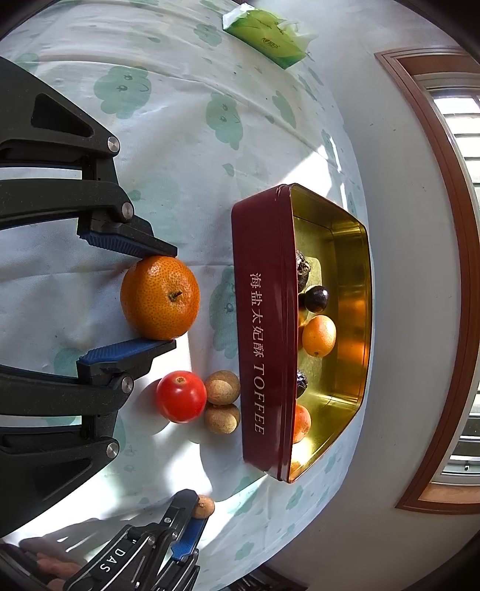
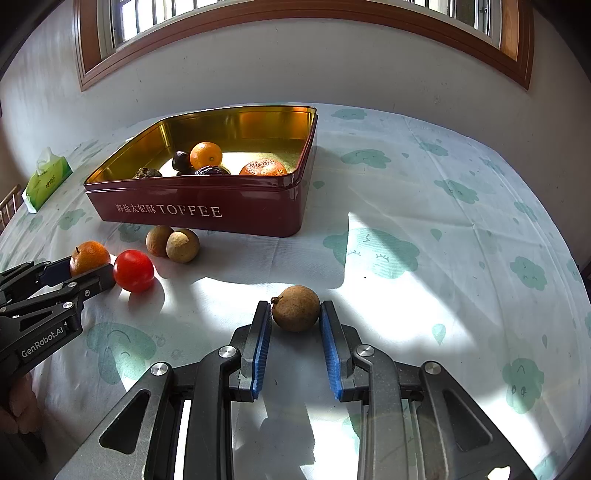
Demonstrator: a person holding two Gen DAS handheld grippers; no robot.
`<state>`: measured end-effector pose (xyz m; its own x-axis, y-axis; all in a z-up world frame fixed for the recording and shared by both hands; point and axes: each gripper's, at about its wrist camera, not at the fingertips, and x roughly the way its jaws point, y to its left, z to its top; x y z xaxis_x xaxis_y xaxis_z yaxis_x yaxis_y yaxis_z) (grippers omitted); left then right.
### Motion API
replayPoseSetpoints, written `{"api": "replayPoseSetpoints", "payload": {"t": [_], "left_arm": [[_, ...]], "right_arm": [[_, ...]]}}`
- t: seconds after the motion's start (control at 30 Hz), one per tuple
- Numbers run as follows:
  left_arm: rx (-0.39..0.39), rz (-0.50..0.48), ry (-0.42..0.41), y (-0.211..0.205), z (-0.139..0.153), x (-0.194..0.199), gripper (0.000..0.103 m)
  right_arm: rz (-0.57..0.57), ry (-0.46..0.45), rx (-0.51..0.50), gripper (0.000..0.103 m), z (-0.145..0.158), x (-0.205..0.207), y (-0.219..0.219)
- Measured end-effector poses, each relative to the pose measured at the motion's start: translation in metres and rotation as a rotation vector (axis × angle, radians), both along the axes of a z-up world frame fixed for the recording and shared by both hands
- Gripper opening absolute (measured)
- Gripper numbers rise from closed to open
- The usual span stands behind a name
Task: Organize fruits
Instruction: 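Carry the mandarin and brown fruit over the red tin with both tools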
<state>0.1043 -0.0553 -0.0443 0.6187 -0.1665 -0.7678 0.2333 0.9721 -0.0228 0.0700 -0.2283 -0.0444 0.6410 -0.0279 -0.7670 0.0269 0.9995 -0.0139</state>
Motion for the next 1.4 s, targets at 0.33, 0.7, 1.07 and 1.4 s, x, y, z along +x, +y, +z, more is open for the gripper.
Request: {"api": "replayPoseSetpoints", "payload": {"t": [0.33, 0.7, 1.07, 1.4], "left_arm": [[0.0, 0.011, 0.0, 0.002, 0.0, 0.001, 0.043], [-0.001, 0.02, -0.006, 0.003, 0.001, 0.0, 0.043], [0.004, 0.015, -0.011, 0.002, 0.003, -0.006, 0.043], [-0.022, 0.025, -0.014, 0.008, 0.012, -0.009, 0.043]], "right_arm": [[-0.002, -0.002, 0.002, 0.024, 0.001, 0.0, -0.002], [-0.013, -0.001, 0.014, 0.024, 0.002, -0.001, -0.003], [0.005, -0.013, 0.01, 0.024, 0.012, -0.006, 0.004], [0.035, -0.03, 0.003, 0.024, 0.024, -0.006, 0.015]]}}
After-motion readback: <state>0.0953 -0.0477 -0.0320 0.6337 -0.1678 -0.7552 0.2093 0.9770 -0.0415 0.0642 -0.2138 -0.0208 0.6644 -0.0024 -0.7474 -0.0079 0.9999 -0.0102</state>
